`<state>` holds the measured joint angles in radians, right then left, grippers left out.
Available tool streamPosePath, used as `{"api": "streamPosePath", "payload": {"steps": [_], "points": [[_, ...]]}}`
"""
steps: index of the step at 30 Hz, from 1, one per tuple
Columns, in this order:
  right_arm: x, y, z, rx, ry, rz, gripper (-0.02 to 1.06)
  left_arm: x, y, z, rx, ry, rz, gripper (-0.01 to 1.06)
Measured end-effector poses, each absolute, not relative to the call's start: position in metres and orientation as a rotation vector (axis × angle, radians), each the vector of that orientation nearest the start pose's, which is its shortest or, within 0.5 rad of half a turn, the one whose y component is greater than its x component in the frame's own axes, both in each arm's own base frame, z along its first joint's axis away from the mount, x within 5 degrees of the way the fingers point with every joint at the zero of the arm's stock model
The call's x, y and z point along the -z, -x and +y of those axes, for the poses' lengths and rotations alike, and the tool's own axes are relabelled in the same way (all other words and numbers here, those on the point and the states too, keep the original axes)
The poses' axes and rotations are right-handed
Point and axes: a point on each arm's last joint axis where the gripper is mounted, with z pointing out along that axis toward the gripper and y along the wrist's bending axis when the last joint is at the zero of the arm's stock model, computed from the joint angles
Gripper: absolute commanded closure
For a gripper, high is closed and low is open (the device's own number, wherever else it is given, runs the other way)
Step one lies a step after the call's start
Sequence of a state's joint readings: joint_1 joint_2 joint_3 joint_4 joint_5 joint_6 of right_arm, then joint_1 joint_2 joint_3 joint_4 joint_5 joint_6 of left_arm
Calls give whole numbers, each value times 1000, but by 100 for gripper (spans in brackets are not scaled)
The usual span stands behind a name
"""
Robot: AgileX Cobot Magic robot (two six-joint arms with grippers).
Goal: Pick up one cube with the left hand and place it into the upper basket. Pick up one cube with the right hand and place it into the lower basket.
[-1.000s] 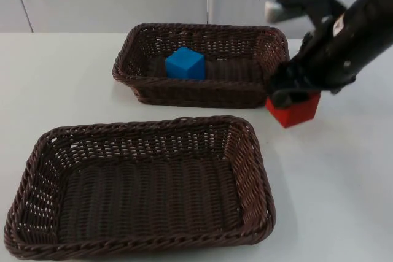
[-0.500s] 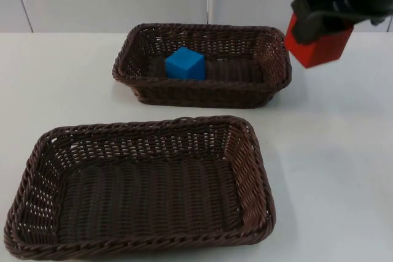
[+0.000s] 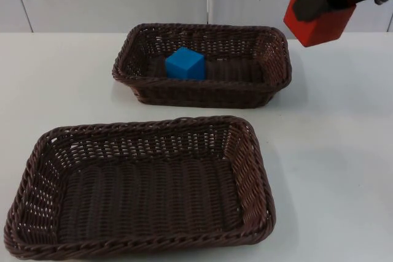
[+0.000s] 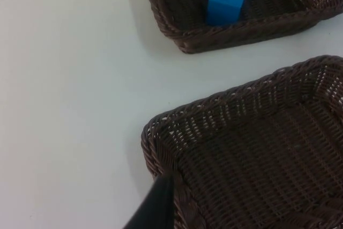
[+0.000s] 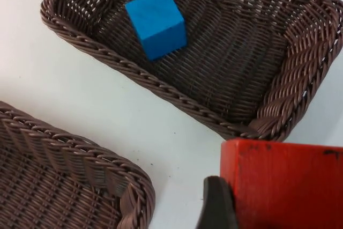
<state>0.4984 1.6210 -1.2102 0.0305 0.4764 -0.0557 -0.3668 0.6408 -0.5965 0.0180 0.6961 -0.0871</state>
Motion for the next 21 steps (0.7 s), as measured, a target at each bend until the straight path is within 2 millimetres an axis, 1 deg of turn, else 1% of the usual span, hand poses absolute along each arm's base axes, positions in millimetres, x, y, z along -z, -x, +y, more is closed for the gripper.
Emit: {"api": "streamPosePath", "payload": {"steps": [5,21], "points": [[-278,-315,174,-269,591,2323,105,-300,-111,-42,228,-320,2210,14],[-271,-306,171,-270,607,2460,105,-298,-110,-41,226,-322,2233,14]]}}
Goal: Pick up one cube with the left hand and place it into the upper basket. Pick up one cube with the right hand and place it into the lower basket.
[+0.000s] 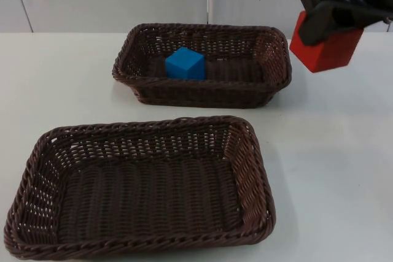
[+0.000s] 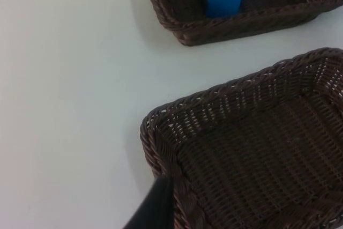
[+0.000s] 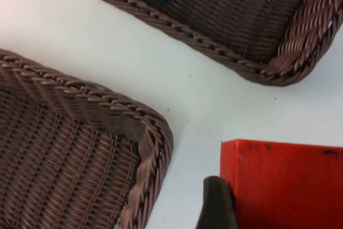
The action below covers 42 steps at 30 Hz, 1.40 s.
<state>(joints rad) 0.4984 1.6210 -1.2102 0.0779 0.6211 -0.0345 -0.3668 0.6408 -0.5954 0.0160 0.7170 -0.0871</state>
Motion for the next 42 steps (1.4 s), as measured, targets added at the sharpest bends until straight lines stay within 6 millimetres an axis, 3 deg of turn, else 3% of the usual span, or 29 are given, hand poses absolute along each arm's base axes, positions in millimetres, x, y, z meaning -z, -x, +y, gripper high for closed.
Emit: {"api": "streamPosePath", "payload": {"steps": [6,11,17,21,22,25,27,31,33,35,42], "points": [[-275,-306,171,-267,617,2475,105,-298,-110,-41,225,-323,2237,14],[-291,-315,177,-267,663,2450,105,-298,-110,-41,225,-323,2237,14],[-296,-345,197,-261,719,2497,105,-298,-109,-41,218,-326,2240,14],[-285,-368,237,-278,840,2491,105,-298,-110,-41,217,-326,2240,14],[-285,-368,237,-278,840,2491,105,-298,-110,-41,217,-326,2240,14],[-276,-381,282,-298,962,2420,105,-298,-110,-41,215,-327,2240,14],[-273,-385,294,-305,982,2400,105,-298,-110,-40,214,-328,2240,14],[-253,-404,340,-346,1022,2307,105,-298,-110,-40,212,-328,2239,14],[-252,-407,350,-359,1020,2269,105,-298,-110,-40,212,-328,2239,14],[-233,-417,373,-393,1017,2200,105,-298,-110,-40,212,-328,2239,14],[-205,-421,404,-490,1011,2103,105,-298,-110,-40,212,-328,2239,14]]}}
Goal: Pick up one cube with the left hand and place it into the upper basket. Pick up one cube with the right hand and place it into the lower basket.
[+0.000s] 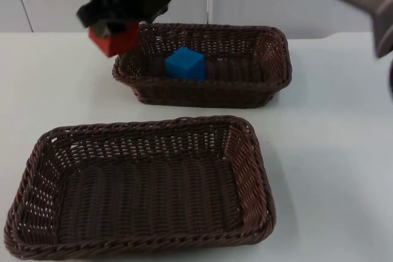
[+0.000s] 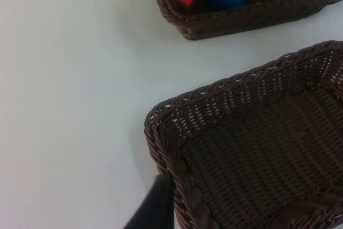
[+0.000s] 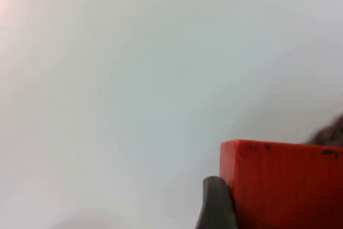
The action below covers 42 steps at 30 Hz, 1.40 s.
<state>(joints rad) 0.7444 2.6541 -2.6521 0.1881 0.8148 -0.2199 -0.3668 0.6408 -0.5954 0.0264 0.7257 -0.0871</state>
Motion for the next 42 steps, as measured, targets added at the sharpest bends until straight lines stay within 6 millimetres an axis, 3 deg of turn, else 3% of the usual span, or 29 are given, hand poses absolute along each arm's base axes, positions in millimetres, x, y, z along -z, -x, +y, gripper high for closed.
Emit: {"api": "streamPosePath", "payload": {"steps": [4,11,16,21,28,35,42], "points": [[-190,-419,410,-510,1020,2119,105,-298,-110,-40,212,-328,2239,14],[-191,-412,408,-503,1073,2185,105,-298,-110,-40,212,-328,2239,14],[-206,-388,410,-446,1214,2250,105,-298,-110,-40,212,-328,2239,14],[-222,-342,434,-388,1404,2235,105,-298,-110,-40,212,-328,2239,14],[-224,-319,447,-392,1481,2215,105,-298,-110,-40,210,-329,2239,14],[-240,-304,439,-375,1526,2236,105,-298,-110,-40,208,-330,2239,14],[-228,-292,423,-314,1610,2314,105,-298,-110,-40,208,-330,2239,14]]}}
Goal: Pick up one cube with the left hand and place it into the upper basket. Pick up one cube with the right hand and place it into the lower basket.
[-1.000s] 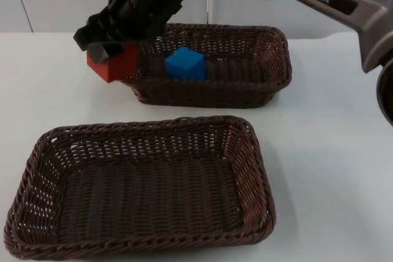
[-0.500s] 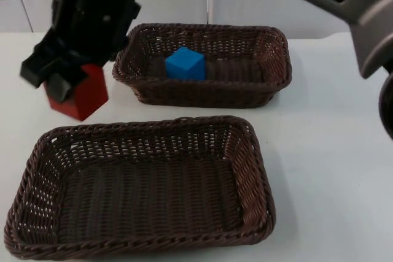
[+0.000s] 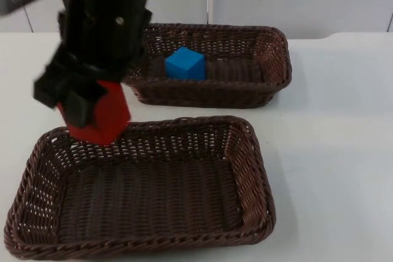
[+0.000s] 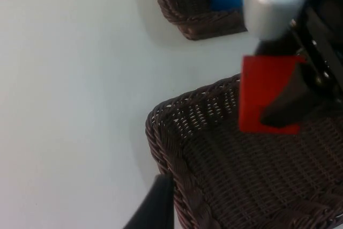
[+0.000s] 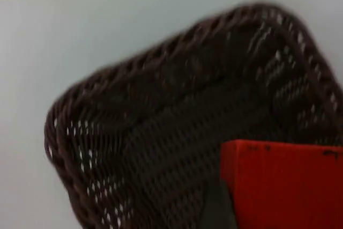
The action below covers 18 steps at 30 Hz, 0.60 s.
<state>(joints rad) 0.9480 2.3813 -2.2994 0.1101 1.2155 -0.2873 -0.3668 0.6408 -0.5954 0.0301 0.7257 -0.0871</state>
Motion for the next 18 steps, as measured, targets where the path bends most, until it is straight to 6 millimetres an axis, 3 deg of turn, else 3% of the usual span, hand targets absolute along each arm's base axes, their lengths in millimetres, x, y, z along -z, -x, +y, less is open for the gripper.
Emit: {"api": "streamPosePath", "payload": {"steps": [10,18], "points": [[-188,-269,397,-302,1576,2306,105,-298,-110,-40,208,-330,2239,14],[-129,-258,375,-314,1476,2231,105,-298,-110,-40,208,-330,2239,14]]}}
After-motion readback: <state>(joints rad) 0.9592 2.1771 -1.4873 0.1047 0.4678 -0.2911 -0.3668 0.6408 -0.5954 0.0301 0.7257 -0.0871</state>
